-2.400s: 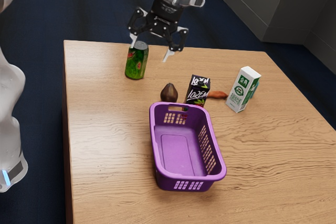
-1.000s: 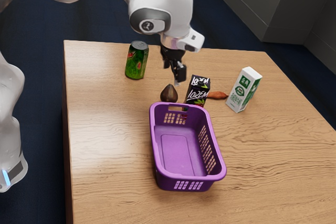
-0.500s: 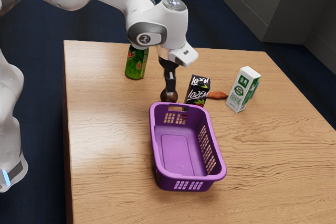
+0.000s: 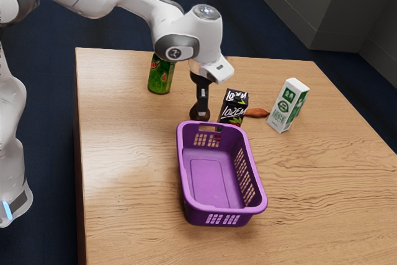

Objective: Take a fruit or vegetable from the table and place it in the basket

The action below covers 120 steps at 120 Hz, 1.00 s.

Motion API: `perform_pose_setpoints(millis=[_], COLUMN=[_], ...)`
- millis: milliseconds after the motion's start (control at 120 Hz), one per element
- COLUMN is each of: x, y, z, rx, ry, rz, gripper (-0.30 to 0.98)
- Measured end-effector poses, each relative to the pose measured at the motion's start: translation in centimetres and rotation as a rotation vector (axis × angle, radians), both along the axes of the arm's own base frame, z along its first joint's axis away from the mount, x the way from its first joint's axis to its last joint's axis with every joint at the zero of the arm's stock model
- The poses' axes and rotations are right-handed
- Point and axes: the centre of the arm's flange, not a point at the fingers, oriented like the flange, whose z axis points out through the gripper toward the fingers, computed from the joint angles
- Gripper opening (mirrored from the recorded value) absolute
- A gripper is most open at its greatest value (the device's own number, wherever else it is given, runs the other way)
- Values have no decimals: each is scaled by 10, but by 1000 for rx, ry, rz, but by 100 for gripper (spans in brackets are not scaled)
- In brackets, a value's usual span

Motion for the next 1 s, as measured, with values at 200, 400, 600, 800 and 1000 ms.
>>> perform_pose_setpoints(millis=[200,400,600,800,1000], x=[6,7,2,-5,-8], y=[6,5,4,4,5], z=[-17,-20,-27,-27,-32], rx=[-11,-23,-35,-47,-58], ry=[9,2,12,11,21], rz=[-4,-17,-26,-29,-26], gripper=[68,68,68,68,68])
